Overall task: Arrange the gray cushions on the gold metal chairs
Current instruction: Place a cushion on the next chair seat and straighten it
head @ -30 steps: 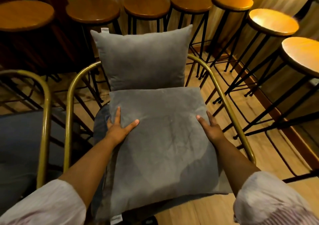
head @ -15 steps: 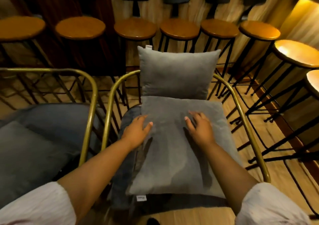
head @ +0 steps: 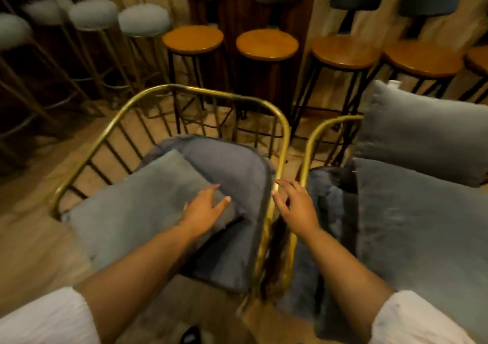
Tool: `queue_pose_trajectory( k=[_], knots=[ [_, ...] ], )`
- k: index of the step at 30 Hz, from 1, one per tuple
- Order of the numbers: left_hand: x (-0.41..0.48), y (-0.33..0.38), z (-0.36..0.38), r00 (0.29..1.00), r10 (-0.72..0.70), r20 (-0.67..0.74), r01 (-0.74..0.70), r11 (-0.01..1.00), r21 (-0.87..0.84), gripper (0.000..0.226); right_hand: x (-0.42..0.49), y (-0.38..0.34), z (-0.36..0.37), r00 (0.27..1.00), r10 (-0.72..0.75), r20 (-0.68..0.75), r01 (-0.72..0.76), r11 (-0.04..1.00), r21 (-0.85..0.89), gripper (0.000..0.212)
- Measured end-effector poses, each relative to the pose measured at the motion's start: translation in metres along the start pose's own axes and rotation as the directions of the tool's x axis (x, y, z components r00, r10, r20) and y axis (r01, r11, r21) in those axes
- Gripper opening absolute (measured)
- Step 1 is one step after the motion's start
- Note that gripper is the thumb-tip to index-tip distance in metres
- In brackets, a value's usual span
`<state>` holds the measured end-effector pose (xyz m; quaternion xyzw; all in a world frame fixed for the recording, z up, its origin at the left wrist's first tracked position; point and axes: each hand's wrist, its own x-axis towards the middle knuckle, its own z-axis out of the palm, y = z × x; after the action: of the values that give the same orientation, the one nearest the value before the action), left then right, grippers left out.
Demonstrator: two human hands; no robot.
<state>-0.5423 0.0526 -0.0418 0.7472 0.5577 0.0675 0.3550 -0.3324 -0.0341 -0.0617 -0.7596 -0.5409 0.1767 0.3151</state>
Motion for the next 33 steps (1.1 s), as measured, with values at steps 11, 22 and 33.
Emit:
queue_pose_trajectory(
  k=[11, 22, 33],
  knots=[
    [0.047, -0.182, -0.14, 0.969, -0.244, -0.034, 0.241, 0.969, -0.056, 0.063, 0.034, -0.103, 0.182, 0.917, 0.352, 0.188, -0.393, 0.878, 0.273, 0.057],
    [0.109, -0.225, -0.157, 0.955, -0.296, -0.027, 0.293, 0.953, -0.08, 0.067, 0.075, -0.094, 0.242, 0.757, 0.618, 0.212, -0.653, 0.713, 0.255, 0.075],
    [0.196, -0.291, -0.186, 0.958, -0.225, 0.177, 0.221, 0.974, 0.038, 0.067, 0.064, -0.099, 0.31, 0.455, 0.877, 0.157, -0.847, 0.372, 0.379, 0.081]
  ],
)
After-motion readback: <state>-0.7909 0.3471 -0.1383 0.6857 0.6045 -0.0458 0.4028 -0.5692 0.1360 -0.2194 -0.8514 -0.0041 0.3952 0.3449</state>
